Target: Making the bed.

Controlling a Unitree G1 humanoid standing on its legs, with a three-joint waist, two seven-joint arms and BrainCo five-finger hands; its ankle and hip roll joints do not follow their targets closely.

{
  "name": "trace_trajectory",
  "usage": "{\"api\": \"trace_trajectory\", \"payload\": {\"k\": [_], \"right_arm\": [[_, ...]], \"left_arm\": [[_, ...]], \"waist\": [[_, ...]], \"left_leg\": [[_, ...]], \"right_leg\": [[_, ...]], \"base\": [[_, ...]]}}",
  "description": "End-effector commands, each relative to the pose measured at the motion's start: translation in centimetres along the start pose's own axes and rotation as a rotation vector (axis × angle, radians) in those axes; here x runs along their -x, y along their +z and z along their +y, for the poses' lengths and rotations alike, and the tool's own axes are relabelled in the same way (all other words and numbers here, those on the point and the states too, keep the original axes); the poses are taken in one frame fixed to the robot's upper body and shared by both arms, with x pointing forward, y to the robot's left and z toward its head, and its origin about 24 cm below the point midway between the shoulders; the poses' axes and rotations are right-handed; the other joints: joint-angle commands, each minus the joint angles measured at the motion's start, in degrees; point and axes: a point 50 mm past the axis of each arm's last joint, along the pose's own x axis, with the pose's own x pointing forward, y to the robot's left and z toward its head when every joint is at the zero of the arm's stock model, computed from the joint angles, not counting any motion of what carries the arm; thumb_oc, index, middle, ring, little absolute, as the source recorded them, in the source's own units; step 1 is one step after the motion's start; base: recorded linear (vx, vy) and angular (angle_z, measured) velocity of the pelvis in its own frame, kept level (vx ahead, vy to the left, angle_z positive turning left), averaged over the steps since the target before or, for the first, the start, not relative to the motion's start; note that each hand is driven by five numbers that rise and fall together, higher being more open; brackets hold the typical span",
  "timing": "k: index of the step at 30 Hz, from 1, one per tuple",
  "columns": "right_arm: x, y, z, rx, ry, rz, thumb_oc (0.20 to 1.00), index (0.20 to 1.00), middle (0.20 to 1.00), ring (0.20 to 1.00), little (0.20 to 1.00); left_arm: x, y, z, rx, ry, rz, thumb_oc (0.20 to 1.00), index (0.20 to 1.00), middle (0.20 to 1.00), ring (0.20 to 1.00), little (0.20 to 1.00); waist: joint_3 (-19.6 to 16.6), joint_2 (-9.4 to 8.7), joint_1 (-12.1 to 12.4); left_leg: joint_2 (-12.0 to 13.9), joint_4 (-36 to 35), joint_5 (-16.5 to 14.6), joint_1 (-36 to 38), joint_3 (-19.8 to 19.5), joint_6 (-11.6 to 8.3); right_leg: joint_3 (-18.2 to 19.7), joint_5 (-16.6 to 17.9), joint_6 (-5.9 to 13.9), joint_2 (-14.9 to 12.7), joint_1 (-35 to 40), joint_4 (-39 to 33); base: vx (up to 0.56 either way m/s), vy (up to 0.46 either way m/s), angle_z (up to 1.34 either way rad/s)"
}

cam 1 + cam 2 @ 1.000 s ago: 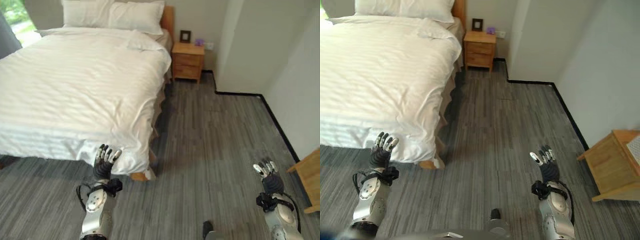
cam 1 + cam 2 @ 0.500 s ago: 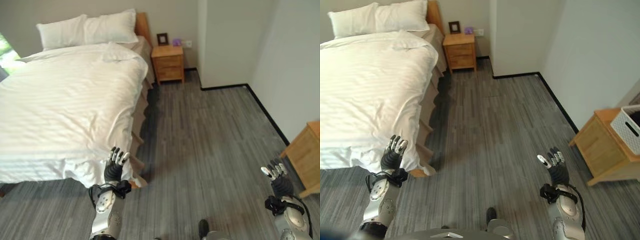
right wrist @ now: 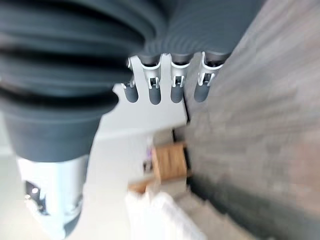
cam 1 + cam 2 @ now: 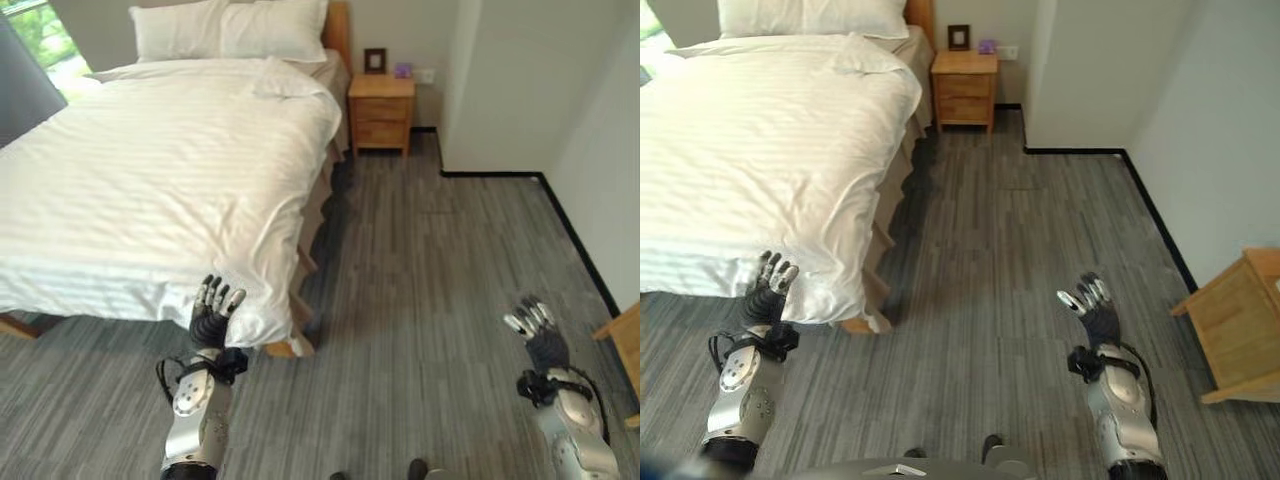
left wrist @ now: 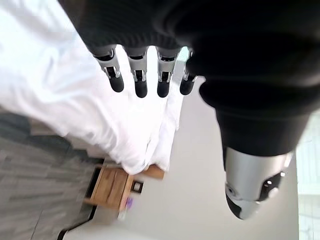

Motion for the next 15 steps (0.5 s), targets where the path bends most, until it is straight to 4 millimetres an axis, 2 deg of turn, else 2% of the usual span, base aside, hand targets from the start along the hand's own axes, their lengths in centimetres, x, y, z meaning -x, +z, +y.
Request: {"api": "trace_trajectory", "payload": {"k": [1,3,4,7,8,9,11,12,13,14,15], "right_arm": [[-0.9,2.5,2.4,-0.012,0.104,-0.136,1.0,1.0,1.0,1.0,1.0],[-0.9,2.6,2.8,0.002,0.124,-0.139,1.0,1.0,1.0,1.0,1.0],[-0.7,2.5,2.7,0.006,0.125,-0.139,1.0,1.0,1.0,1.0,1.0],[-0.6,2.6,2.6,0.01,0.12,-0.141,1.0,1.0,1.0,1.0,1.0],[0.2,2.3,1.2,0.01,0.076,-0.128,1.0,1.0,1.0,1.0,1.0],[0.4,2.3,0.4,0.011,0.044,-0.127,1.0,1.0,1.0,1.0,1.0],[0.4,2.2,0.4,0.012,0.044,-0.126,1.0,1.0,1.0,1.0,1.0],[1.0,2.0,-1.0,0.022,-0.015,-0.114,1.0,1.0,1.0,1.0,1.0],[1.1,2.1,-1.2,0.025,-0.02,-0.117,1.0,1.0,1.0,1.0,1.0],[1.1,2.1,-1.2,0.025,-0.021,-0.117,1.0,1.0,1.0,1.0,1.0],[1.1,2.2,-1.2,0.028,-0.021,-0.12,1.0,1.0,1.0,1.0,1.0]], "left_arm": [[-0.6,3.1,1.1,-0.073,0.003,-0.145,1.0,1.0,1.0,1.0,1.0],[-0.5,2.8,1.4,-0.094,0.017,-0.128,1.0,1.0,1.0,1.0,1.0],[-0.2,2.3,1.8,-0.098,0.026,-0.098,1.0,1.0,1.0,1.0,1.0],[-0.1,2.1,1.8,-0.102,0.026,-0.089,1.0,1.0,1.0,1.0,1.0],[0.2,1.7,2.3,-0.12,0.028,-0.066,1.0,1.0,1.0,1.0,1.0],[0.2,1.8,2.3,-0.116,0.021,-0.069,1.0,1.0,1.0,1.0,1.0],[0.3,1.8,2.3,-0.115,0.02,-0.068,1.0,1.0,1.0,1.0,1.0],[-0.4,1.9,1.7,-0.116,-0.011,-0.068,1.0,1.0,1.0,1.0,1.0],[-0.8,2.2,1.4,-0.131,-0.016,-0.083,1.0,1.0,1.0,1.0,1.0],[-0.8,2.2,1.4,-0.131,-0.016,-0.084,1.0,1.0,1.0,1.0,1.0],[-1.2,2.4,1.2,-0.135,-0.019,-0.092,1.0,1.0,1.0,1.0,1.0]], "waist": [[0.31,-3.17,1.22],[1.86,-3.12,1.39],[3.09,-2.45,0.79],[3.64,-2.43,0.56],[4.41,-2.0,-1.7],[4.43,-2.22,-2.48],[4.49,-1.85,-2.74],[4.71,-3.03,-5.79],[4.56,-3.2,-6.56],[4.56,-2.85,-6.68],[4.3,-2.68,-7.45]], "left_leg": [[-1.99,0.63,2.18,-1.41,-2.82,0.87],[-2.65,1.33,1.13,-1.29,-3.5,2.58],[-2.71,1.14,0.52,-0.19,-3.68,3.49],[-2.9,0.78,0.28,0.55,-3.8,3.58],[-2.93,-0.87,-0.87,4.23,-4.29,2.58],[-3.21,-1.15,-1.93,5.42,-4.52,2.08],[-2.81,-1.14,-2.14,5.63,-4.82,1.98],[-3.0,-1.16,-5.65,9.31,-6.3,-0.07],[-2.46,-1.16,-6.28,10.84,-6.37,-1.0],[-2.05,-1.16,-6.45,10.88,-6.48,-1.09],[-1.29,-1.16,-6.95,12.48,-6.52,-1.92]], "right_leg": [[2.44,3.78,6.63,-5.07,4.32,0.92],[2.99,6.46,7.6,-6.2,0.02,11.89],[3.38,8.61,7.72,-5.68,-4.63,21.86],[3.65,8.76,7.91,-5.14,-7.51,24.71],[1.59,8.2,7.37,-3.15,-12.22,18.94],[1.07,8.53,7.1,-3.3,-13.62,14.92],[0.58,8.57,7.05,-3.04,-13.0,14.39],[1.27,12.6,8.26,-2.84,-15.33,0.28],[-0.55,14.89,9.01,-3.34,-16.7,-3.96],[-0.92,15.22,9.02,-3.01,-16.2,-4.75],[-3.66,16.48,9.71,-3.96,-17.3,-7.0]], "base": [[0.04,0.127,0.12],[0.1,0.237,0.06],[0.12,0.207,0.05],[0.23,0.108,0.19],[0.5,0.044,0.06],[0.51,0.043,-0.01],[0.31,-0.065,0.16],[0.65,-0.172,0.34],[0.66,-0.17,0.44],[0.4,-0.115,0.64],[0.39,-0.114,0.49]]}}
